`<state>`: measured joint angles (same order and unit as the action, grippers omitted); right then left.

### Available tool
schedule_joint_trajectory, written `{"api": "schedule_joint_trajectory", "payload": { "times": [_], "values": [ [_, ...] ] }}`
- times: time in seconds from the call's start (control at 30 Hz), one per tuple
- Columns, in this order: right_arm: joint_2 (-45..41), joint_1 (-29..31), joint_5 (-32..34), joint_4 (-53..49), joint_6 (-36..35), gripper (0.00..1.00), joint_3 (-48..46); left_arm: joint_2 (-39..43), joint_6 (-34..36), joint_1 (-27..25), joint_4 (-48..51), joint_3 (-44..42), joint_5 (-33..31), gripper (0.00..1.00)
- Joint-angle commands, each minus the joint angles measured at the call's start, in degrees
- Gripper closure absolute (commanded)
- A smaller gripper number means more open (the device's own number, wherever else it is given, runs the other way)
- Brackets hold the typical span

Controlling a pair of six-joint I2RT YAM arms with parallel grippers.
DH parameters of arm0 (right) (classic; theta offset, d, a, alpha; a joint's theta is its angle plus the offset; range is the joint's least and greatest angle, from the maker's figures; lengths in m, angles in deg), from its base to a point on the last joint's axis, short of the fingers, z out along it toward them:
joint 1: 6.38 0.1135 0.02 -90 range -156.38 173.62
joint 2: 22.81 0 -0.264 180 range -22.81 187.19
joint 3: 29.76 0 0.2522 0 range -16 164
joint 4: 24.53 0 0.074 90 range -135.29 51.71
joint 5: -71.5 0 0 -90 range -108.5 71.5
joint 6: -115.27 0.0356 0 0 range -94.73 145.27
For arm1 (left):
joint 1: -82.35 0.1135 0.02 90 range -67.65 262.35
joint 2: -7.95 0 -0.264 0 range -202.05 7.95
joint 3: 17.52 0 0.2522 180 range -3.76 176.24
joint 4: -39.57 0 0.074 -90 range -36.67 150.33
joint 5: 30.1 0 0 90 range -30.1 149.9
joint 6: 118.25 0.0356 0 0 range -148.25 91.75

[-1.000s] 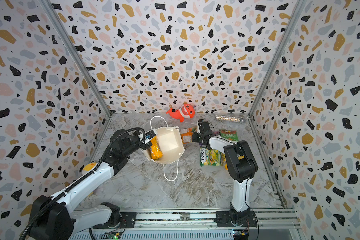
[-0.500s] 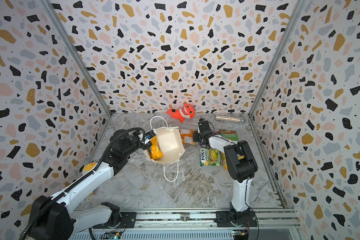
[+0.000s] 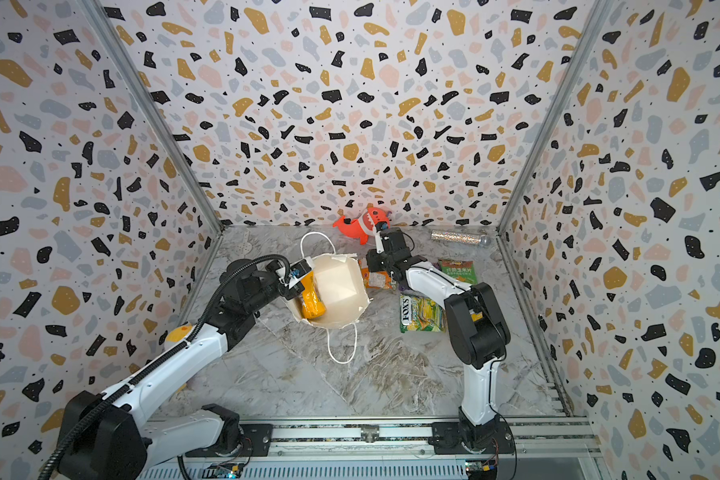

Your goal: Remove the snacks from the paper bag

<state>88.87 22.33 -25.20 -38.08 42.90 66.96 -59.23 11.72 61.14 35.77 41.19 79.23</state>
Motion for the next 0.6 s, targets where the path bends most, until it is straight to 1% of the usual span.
{"api": "schedule_joint_trajectory", "payload": {
  "times": [0.0,0.1,0.2,0.57],
  "values": [
    [2.89,1.07,-1.78,-1.54,-1.00,0.69,2.73,1.91,-0.85,0.11,-4.75,1.54,1.94,1.00],
    [5.89,1.48,-2.32,-2.42,-1.01,0.70,5.79,1.93,-0.87,0.05,-4.68,1.63,2.03,1.00],
    [8.92,1.50,-1.05,-5.33,-0.72,0.70,8.84,1.92,-0.86,0.03,-4.54,1.63,1.94,1.00],
    [10.93,0.83,0.99,-5.29,1.17,0.71,7.18,1.94,-0.66,0.11,-4.59,1.37,1.63,1.00]
  ]
}}
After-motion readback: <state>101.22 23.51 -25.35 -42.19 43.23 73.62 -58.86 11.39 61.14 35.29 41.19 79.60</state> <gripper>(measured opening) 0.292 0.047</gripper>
